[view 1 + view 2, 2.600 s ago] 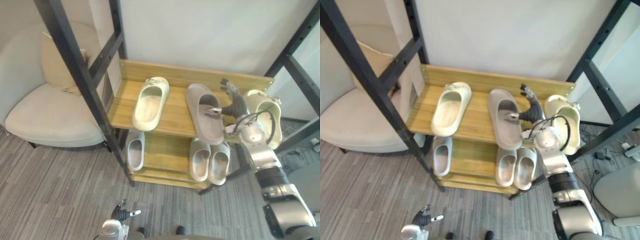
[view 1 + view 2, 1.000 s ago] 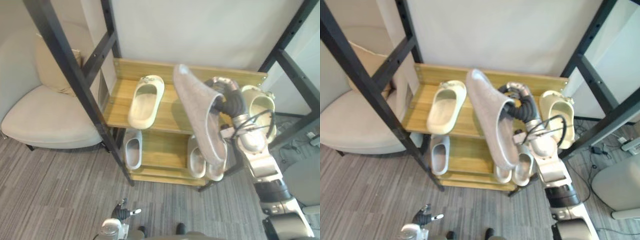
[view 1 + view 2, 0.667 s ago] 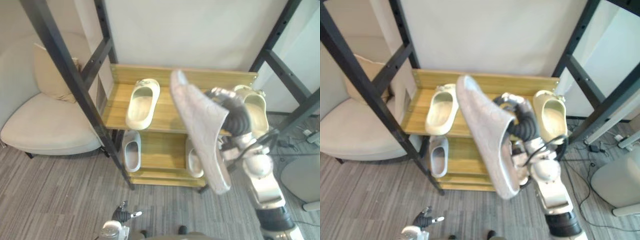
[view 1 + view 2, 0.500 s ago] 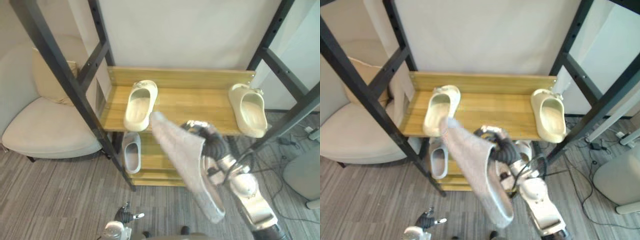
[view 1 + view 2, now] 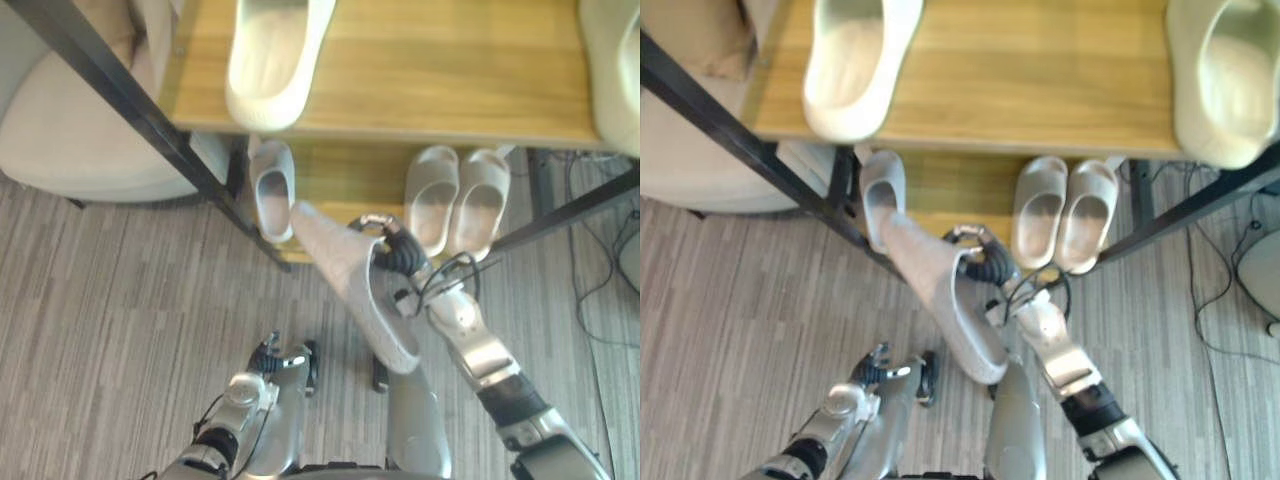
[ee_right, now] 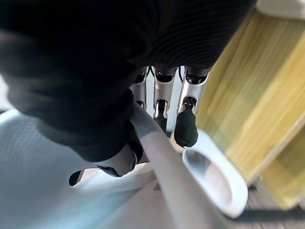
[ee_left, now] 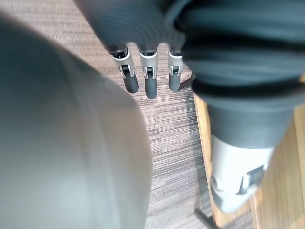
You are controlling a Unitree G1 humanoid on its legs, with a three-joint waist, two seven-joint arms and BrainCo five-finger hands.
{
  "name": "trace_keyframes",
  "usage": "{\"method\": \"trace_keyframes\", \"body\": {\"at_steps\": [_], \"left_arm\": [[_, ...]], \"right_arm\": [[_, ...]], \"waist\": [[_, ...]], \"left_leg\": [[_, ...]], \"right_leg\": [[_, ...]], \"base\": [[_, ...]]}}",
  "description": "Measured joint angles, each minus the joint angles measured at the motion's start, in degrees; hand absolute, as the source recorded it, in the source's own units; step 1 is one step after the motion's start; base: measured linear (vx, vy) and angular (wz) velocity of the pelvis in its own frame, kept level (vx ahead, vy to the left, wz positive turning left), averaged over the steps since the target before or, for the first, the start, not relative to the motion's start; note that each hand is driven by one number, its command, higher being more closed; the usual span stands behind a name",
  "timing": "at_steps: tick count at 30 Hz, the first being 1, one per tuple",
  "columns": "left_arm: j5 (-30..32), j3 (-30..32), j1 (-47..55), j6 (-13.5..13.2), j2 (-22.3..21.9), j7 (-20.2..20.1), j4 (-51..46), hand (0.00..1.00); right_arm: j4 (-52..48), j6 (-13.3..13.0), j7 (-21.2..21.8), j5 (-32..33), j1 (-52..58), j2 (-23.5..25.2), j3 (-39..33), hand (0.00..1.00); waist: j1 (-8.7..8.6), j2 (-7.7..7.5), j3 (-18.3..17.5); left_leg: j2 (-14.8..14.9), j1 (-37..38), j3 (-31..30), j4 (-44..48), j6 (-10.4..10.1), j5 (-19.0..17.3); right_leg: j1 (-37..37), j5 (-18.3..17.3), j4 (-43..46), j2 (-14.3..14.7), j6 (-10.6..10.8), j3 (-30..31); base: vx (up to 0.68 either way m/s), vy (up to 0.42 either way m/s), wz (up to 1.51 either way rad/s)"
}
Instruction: Organize the slippers on the shoe rack
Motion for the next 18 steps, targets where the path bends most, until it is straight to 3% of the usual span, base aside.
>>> {"method": "trace_keyframes", "body": {"at_steps": [4, 7, 13, 18], "left_arm": [[-2.47, 4.1, -0.6, -1.03, -0.4, 0.8, -3.47, 0.0], [-3.75, 7.21, -2.4, -1.09, -0.96, 2.27, -5.42, 0.0], [-4.26, 10.86, -2.66, -1.28, -2.74, 3.38, -10.31, 0.0], [-4.51, 10.9, -3.15, -2.21, -3.11, 4.51, -13.26, 0.0]], "right_arm": [[0.0, 0.01, -3.8, -0.45, -4.11, 1.78, -2.82, 1.0], [0.09, 0.05, -7.99, -2.87, -7.5, 1.8, -5.0, 1.0], [2.91, 0.86, -14.59, -7.56, -15.77, 2.22, -7.2, 1.0], [8.28, 3.14, -19.33, -11.64, -22.71, 2.07, -11.44, 1.0]], "waist": [[0.37, 0.02, 0.54], [1.8, -0.3, 1.44], [3.92, -0.45, 1.91], [5.2, -0.42, 1.92]], "left_leg": [[0.92, -8.52, -0.64, 8.62, -0.62, -2.72], [1.74, -13.9, -0.82, 13.9, -1.19, -4.04], [2.61, -19.92, -1.82, 19.34, -2.11, -5.33], [2.63, -24.22, -3.12, 21.88, -2.36, -5.4]], "right_leg": [[-7.92, -3.3, 8.35, -0.06, -0.77, -0.74], [-12.59, -5.81, 14.06, -0.74, -1.56, -1.72], [-17.84, -8.58, 20.03, -1.27, -2.38, -3.33], [-20.94, -9.58, 23.07, -2.22, -3.64, -5.22]], "base": [[-0.06, -0.038, 0.1], [-0.06, -0.056, 0.23], [-0.07, -0.07, 0.13], [-0.04, -0.062, 0.16]]}}
